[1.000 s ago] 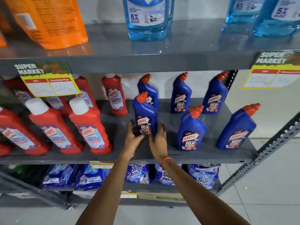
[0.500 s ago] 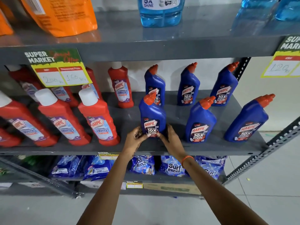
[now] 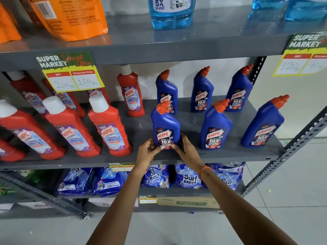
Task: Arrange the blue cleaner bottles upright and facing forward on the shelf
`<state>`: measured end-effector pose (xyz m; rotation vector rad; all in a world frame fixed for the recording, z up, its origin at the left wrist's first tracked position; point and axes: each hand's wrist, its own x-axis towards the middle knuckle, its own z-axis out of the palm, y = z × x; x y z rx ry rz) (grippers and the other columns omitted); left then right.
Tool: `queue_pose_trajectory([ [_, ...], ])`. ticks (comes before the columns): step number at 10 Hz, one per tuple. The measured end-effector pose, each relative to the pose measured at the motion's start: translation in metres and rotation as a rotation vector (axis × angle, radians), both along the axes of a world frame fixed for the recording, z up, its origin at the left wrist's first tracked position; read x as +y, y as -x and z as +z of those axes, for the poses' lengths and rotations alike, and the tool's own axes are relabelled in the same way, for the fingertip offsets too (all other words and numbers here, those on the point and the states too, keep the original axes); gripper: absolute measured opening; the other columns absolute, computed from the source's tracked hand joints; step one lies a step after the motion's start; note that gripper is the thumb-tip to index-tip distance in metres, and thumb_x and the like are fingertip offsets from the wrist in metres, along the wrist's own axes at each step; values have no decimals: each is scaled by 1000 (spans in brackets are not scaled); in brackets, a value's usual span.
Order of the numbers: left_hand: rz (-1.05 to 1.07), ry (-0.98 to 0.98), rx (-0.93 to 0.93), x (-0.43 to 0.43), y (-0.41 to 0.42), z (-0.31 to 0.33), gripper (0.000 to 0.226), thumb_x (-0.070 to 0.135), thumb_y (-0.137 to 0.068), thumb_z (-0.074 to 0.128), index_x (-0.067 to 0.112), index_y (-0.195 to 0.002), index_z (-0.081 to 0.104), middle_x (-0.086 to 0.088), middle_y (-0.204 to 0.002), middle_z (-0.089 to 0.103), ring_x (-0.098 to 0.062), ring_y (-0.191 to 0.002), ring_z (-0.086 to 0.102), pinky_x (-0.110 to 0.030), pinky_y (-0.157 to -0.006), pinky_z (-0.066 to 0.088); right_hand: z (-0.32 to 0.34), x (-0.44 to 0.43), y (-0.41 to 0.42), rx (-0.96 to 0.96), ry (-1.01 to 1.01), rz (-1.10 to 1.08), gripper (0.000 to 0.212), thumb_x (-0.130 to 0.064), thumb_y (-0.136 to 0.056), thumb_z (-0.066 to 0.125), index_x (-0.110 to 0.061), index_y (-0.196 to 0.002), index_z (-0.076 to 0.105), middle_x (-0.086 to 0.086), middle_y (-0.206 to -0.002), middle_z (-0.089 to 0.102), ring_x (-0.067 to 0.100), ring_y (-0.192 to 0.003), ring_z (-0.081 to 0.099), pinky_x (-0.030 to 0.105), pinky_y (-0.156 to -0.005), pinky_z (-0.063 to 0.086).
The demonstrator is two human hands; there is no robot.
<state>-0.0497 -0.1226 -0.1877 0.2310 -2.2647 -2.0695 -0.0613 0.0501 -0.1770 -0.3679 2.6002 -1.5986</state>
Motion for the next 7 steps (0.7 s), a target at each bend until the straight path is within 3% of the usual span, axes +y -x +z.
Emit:
queue_pose_trajectory([
  [3,-3,57,-69,8,-13,20,44,5,-71,76,6,-111,58,-10,-108,66,-21,-101,62,-14,-77,52,19,1,-8,-78,-71,-5,55,-19,-90,55,-9,-136,28,19,-134,49,32,-124,48,41,-103,42],
  [4,-81,536,-287,14,-13,36,64,16,-63,83,6,-119,53,-10,-118,64,-25,-109,60,-33,-91,49,36,9,-14,-35,-223,-7,55,-11,-90,51,-3,-138,26,27,-133,45,40,-122,45,45,-102,38],
  [5,-196,860,-368,38,-30,63,57,17,-69,78,3,-118,54,-15,-120,63,-30,-110,59,-37,-94,48,68,20,-32,13,-462,106,36,-11,-90,47,3,-123,44,30,-122,56,43,-111,54,45,-93,44],
  [6,-432,1089,-270,101,-56,153,40,22,-79,70,2,-112,57,-13,-110,63,-28,-102,59,-34,-83,45,157,56,-57,121,-825,271,22,-19,-90,49,-1,-100,57,20,-95,65,36,-89,61,41,-79,47],
  [7,-494,1219,-136,133,-71,220,39,29,-81,67,4,-110,60,-10,-108,64,-27,-98,59,-34,-82,45,229,84,-69,290,-1003,295,24,-24,-86,59,-2,-95,58,8,-70,54,31,-71,53,38,-71,41],
])
